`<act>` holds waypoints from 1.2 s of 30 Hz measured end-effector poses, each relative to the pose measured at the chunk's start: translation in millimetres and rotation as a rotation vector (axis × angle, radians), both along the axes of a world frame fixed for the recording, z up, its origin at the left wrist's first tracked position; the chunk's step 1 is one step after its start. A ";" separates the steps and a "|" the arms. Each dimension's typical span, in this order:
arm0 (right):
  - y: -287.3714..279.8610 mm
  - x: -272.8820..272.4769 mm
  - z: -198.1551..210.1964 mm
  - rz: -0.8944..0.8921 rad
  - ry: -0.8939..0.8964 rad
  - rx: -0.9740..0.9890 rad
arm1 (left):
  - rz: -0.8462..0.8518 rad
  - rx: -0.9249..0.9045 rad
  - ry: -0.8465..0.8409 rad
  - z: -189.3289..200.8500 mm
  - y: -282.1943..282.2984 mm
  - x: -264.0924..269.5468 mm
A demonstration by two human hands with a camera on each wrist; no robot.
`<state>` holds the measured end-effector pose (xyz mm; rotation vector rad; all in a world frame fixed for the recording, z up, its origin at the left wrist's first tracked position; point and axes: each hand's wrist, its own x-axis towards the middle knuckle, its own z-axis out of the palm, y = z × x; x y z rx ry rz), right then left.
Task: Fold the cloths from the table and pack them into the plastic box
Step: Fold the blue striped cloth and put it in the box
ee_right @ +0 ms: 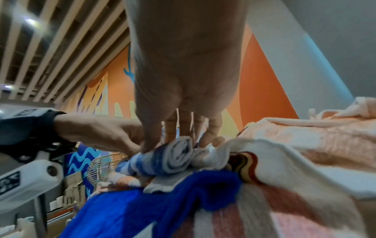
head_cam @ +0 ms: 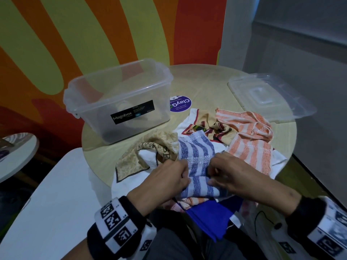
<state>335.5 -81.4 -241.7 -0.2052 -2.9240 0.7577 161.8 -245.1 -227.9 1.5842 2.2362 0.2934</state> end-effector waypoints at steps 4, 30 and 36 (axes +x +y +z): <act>-11.2 0.4 -2.8 0.123 -0.080 0.099 | 0.039 -0.018 -0.009 -1.4 6.2 -5.4; 9.3 -26.8 -5.4 0.065 0.038 0.242 | 0.043 0.152 -0.363 2.9 18.3 -46.2; 22.1 -37.6 20.4 0.106 -0.100 -0.061 | 0.025 0.261 -0.071 22.4 15.4 -33.9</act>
